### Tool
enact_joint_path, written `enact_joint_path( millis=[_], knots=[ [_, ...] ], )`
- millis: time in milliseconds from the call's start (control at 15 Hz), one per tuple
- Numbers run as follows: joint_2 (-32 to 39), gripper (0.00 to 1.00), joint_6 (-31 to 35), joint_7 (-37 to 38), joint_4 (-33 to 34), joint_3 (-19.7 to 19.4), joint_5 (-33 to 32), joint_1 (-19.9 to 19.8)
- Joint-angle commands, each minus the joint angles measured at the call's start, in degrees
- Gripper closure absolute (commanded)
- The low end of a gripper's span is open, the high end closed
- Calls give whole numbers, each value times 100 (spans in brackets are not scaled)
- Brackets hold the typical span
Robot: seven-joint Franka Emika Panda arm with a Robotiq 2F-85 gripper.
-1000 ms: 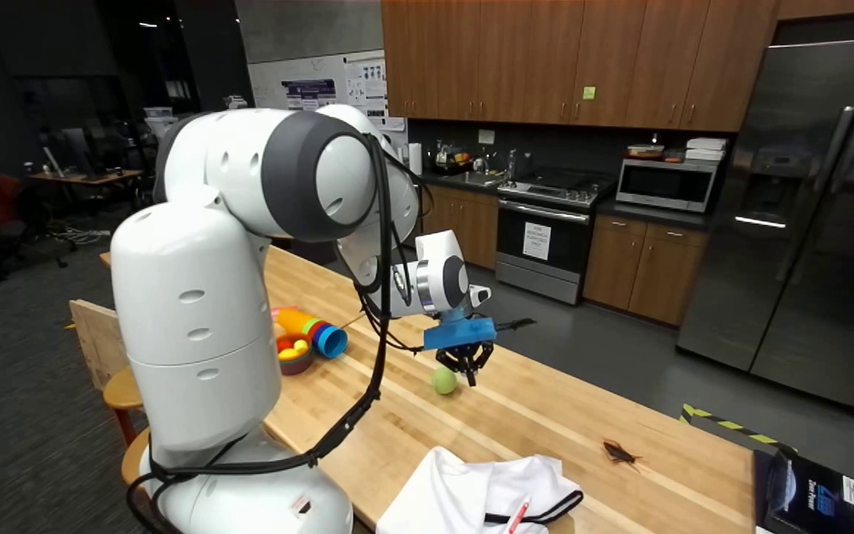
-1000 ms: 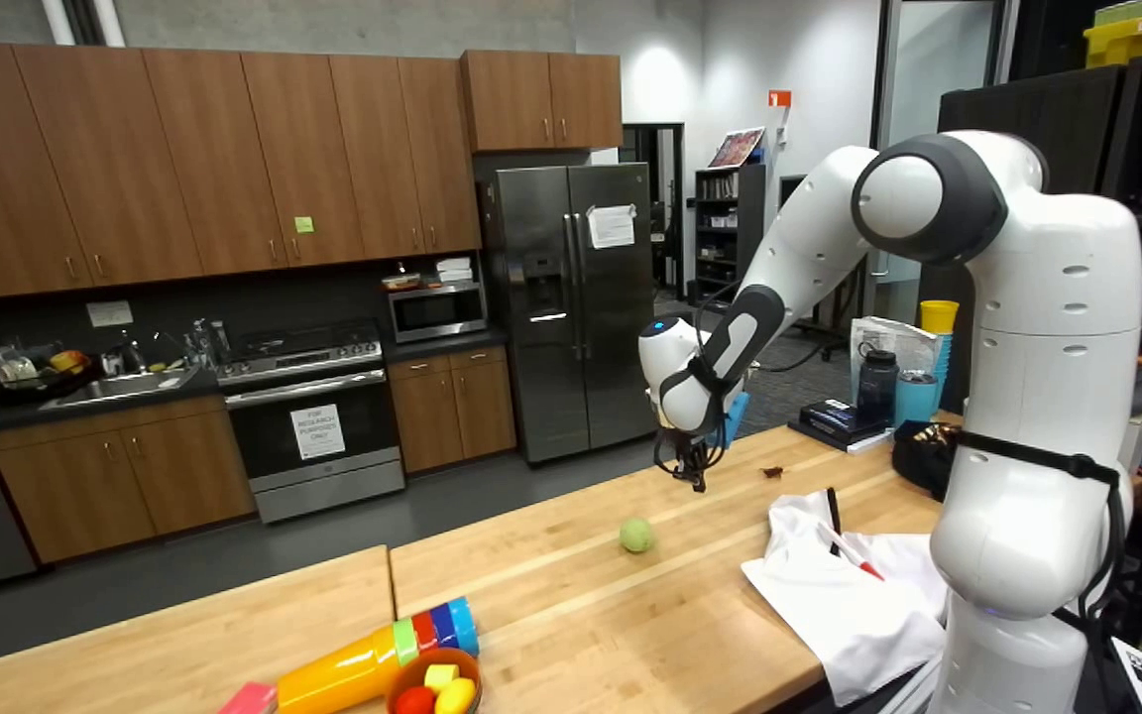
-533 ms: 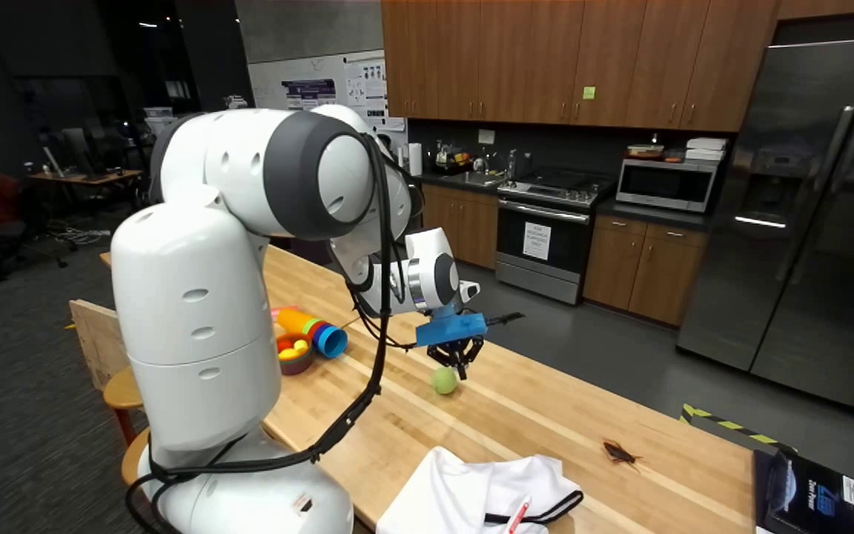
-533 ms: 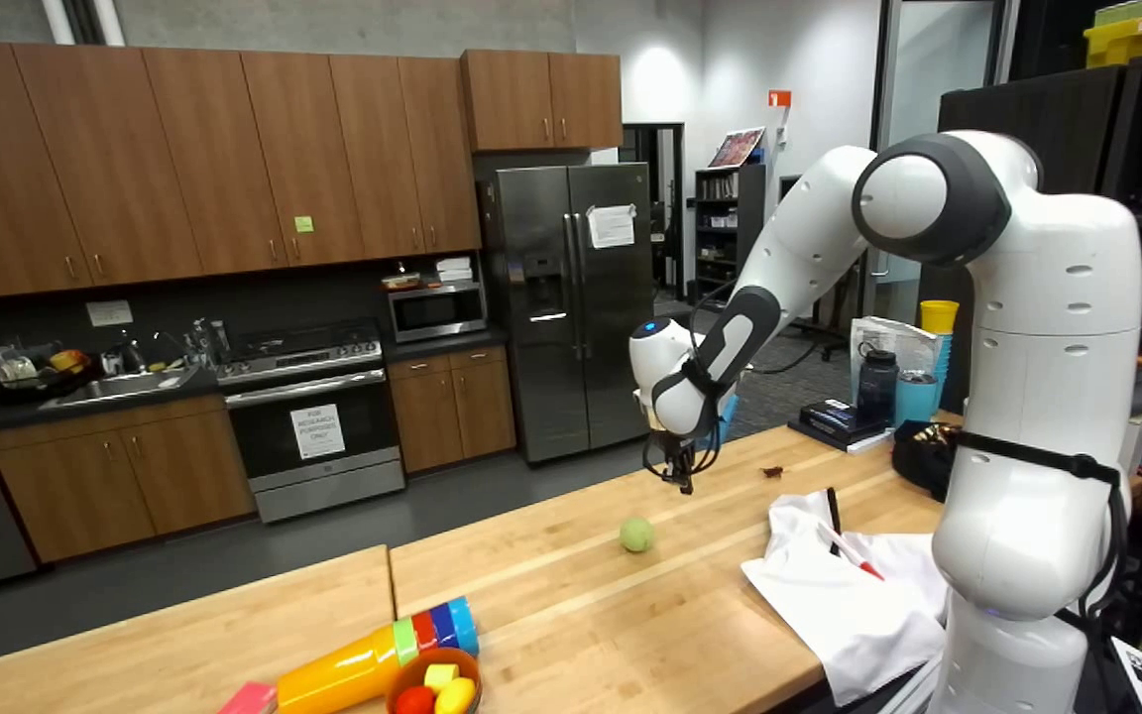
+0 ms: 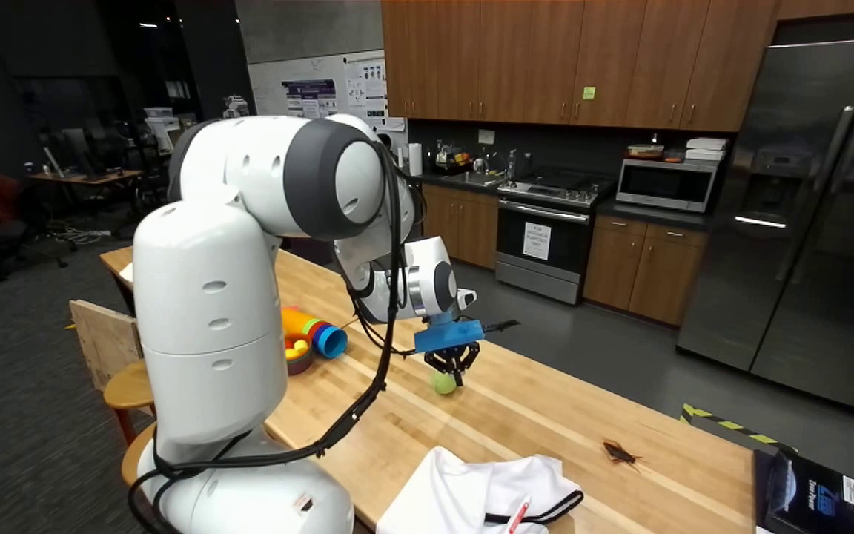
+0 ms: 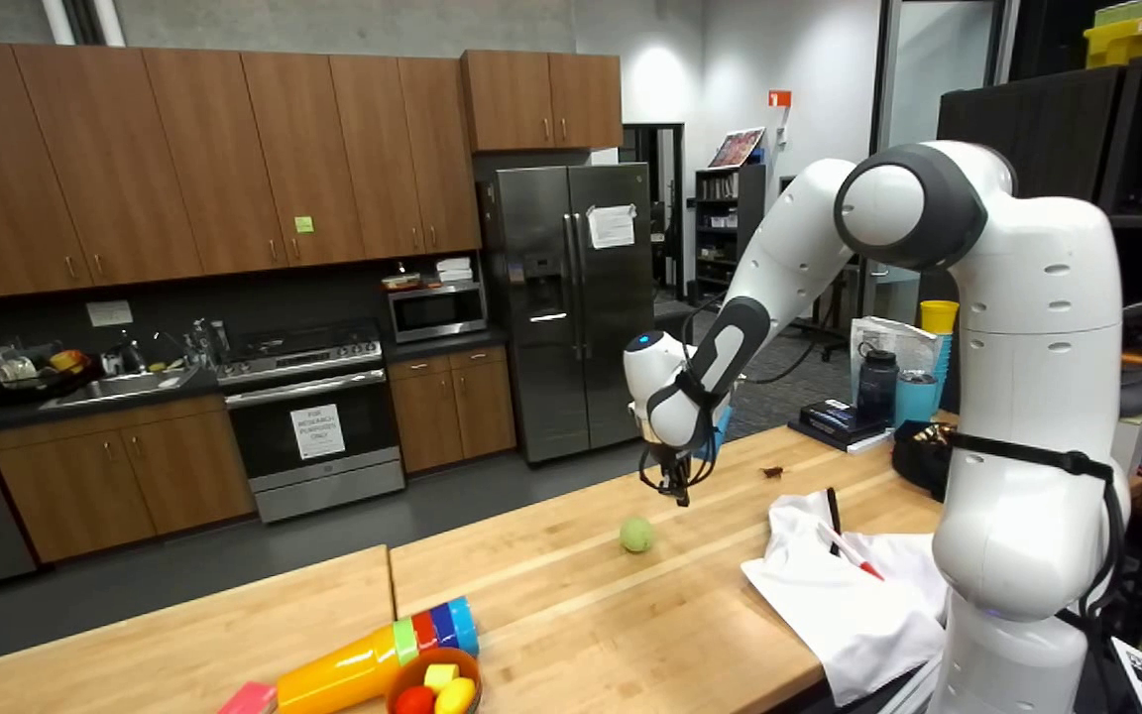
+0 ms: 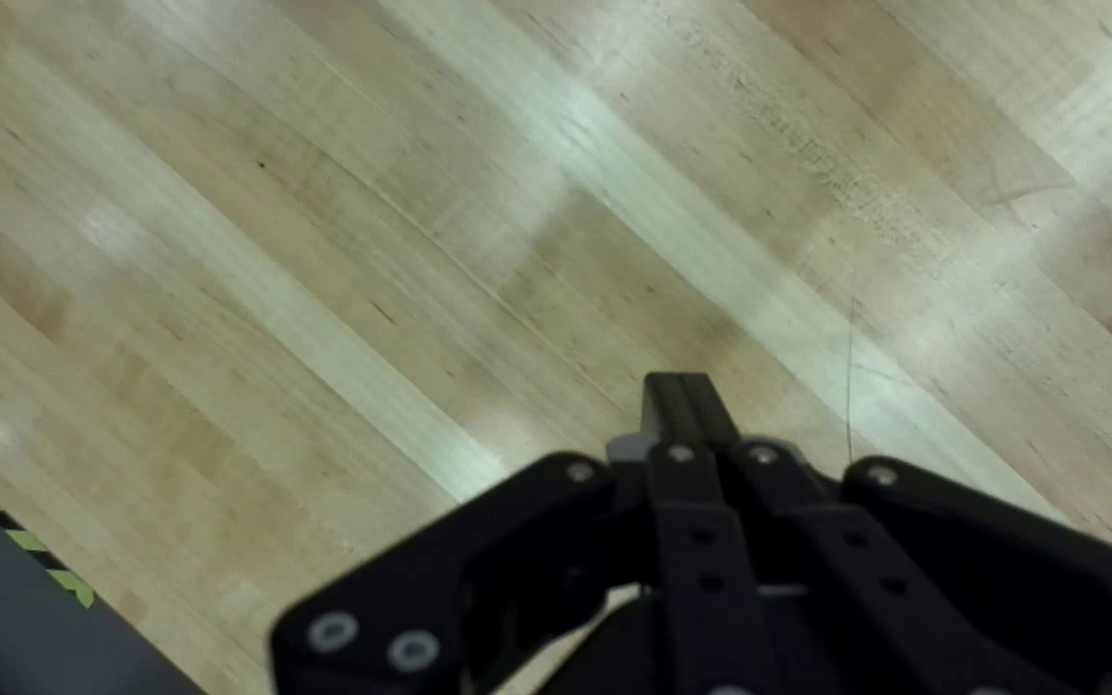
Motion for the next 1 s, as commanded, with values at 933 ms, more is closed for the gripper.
enact_joint_path(
  millis=[933],
  knots=[
    [932, 100, 961, 137, 510, -247, -296, 118]
  ],
)
